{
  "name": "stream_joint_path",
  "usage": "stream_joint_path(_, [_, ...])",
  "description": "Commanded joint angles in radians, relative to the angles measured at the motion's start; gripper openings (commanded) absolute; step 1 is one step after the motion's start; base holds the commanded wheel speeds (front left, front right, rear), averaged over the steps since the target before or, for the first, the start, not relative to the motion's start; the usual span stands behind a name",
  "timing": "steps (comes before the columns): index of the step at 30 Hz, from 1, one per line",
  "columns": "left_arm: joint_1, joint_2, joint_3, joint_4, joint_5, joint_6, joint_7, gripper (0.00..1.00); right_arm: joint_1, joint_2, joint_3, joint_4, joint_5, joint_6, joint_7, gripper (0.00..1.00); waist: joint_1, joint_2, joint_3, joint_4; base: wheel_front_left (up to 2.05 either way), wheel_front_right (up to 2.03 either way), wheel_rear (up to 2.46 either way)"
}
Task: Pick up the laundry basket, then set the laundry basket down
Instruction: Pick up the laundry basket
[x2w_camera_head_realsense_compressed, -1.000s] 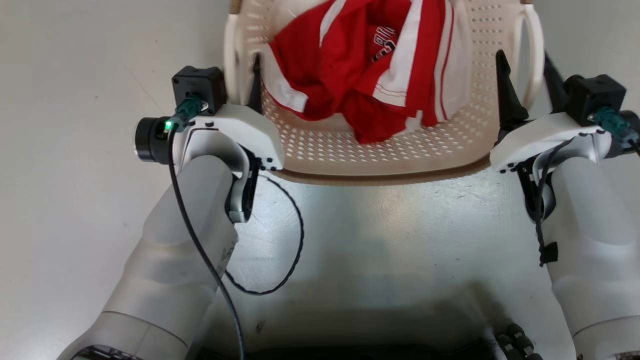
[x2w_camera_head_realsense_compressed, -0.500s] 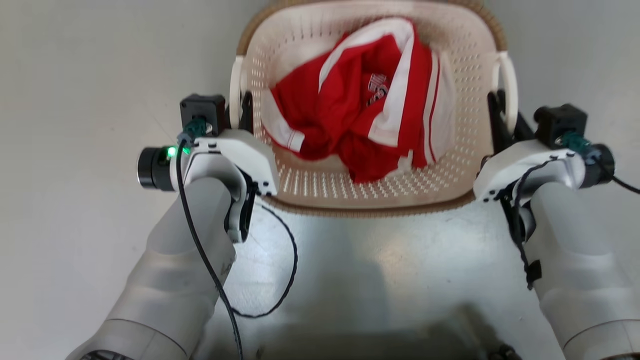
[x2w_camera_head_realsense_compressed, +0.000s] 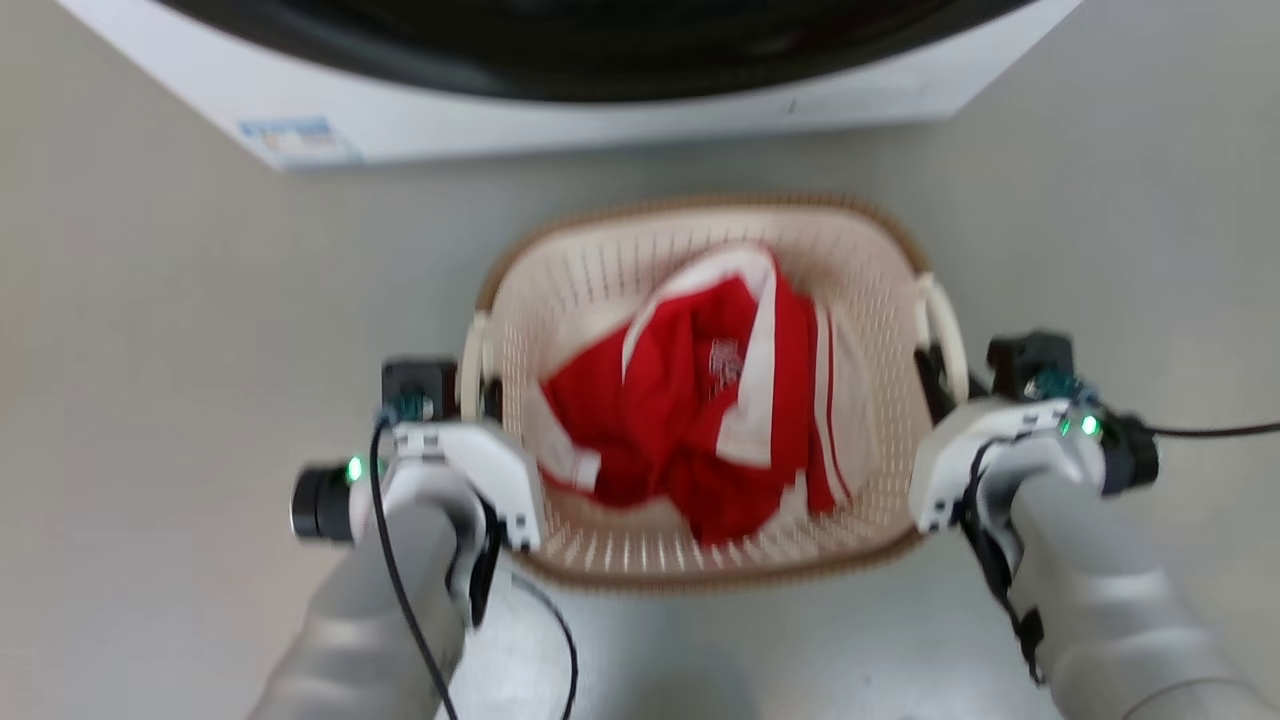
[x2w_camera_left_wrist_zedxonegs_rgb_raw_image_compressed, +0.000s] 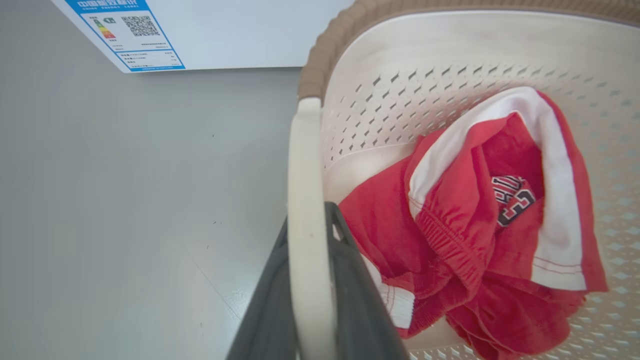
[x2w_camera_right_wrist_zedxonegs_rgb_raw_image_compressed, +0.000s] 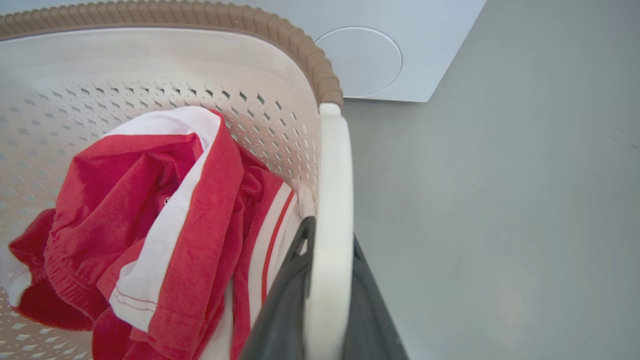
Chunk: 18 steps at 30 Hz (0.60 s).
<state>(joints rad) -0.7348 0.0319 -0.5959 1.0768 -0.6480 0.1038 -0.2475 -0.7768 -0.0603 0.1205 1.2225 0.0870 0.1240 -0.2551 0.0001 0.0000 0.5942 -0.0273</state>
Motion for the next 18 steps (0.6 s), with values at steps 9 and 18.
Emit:
stream_joint_path(9, [0.142, 0.018, -0.024, 0.072, -0.050, -0.043, -0.014, 0.00, 0.143, 0.010, 0.141, 0.046, 0.088, 0.007, 0.062, 0.00, -0.0001, 0.0000, -0.348, -0.064, 0.00, 0.00, 0.00])
stream_joint_path(18, [0.274, 0.018, -0.069, 0.095, -0.115, -0.064, -0.013, 0.00, 0.259, 0.010, 0.310, -0.002, 0.233, 0.007, 0.149, 0.00, -0.0001, 0.0000, -0.539, -0.083, 0.00, 0.00, 0.00])
